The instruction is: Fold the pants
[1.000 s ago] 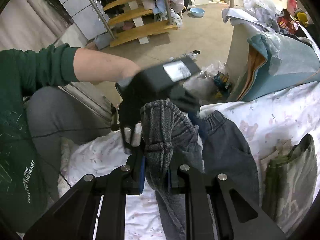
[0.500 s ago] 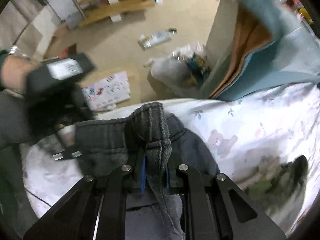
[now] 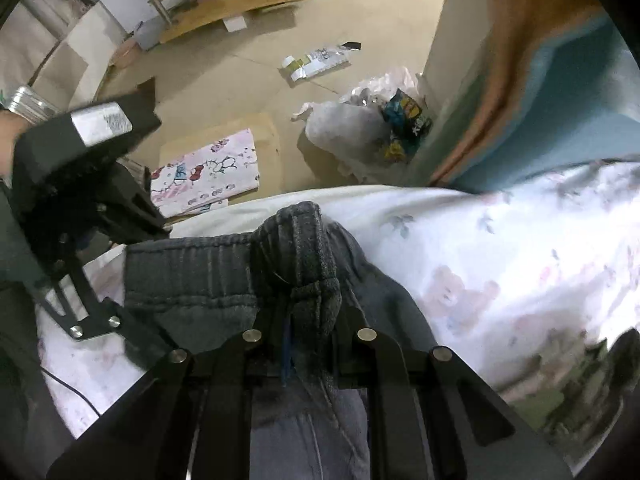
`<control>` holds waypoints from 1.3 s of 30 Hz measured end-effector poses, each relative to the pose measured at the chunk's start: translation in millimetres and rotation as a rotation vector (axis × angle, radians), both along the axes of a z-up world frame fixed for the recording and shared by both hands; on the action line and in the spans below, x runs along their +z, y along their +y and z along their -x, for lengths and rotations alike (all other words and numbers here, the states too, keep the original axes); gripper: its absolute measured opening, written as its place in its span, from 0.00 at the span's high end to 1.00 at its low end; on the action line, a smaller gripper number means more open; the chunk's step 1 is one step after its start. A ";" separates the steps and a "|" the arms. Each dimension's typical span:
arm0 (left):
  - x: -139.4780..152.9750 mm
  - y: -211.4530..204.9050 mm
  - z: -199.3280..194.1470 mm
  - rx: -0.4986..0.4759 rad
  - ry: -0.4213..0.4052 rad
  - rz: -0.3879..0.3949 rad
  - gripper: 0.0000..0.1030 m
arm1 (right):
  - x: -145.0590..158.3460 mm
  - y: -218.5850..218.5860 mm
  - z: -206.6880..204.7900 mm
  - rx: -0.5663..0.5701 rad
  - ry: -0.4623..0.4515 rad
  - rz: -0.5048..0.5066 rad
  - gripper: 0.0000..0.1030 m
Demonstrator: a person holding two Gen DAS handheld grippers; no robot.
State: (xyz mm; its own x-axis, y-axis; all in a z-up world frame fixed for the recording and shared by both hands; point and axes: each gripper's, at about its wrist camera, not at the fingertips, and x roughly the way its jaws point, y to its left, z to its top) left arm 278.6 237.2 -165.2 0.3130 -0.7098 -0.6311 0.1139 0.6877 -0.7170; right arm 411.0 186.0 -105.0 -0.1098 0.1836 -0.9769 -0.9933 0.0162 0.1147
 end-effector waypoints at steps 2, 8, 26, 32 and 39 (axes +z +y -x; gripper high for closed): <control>8.3 -2.3 1.3 0.007 -0.024 -0.026 0.38 | -0.5 -5.6 -5.1 -0.006 -0.013 0.021 0.86; 3.2 -1.3 8.5 -0.004 -0.069 -0.120 0.65 | -33.0 11.4 -6.4 -0.008 -0.001 0.039 0.86; 61.7 11.6 37.5 0.016 -0.183 -0.392 0.55 | 46.0 -154.1 -46.2 -0.371 -0.117 -0.123 0.44; 91.7 -5.8 5.1 0.161 -0.306 -0.461 0.57 | -11.5 -246.8 -54.3 -0.534 -0.223 0.007 0.44; 12.0 -50.7 -38.4 0.022 -0.090 -0.581 0.73 | -59.6 -213.1 -44.7 -0.456 -0.246 -0.042 0.46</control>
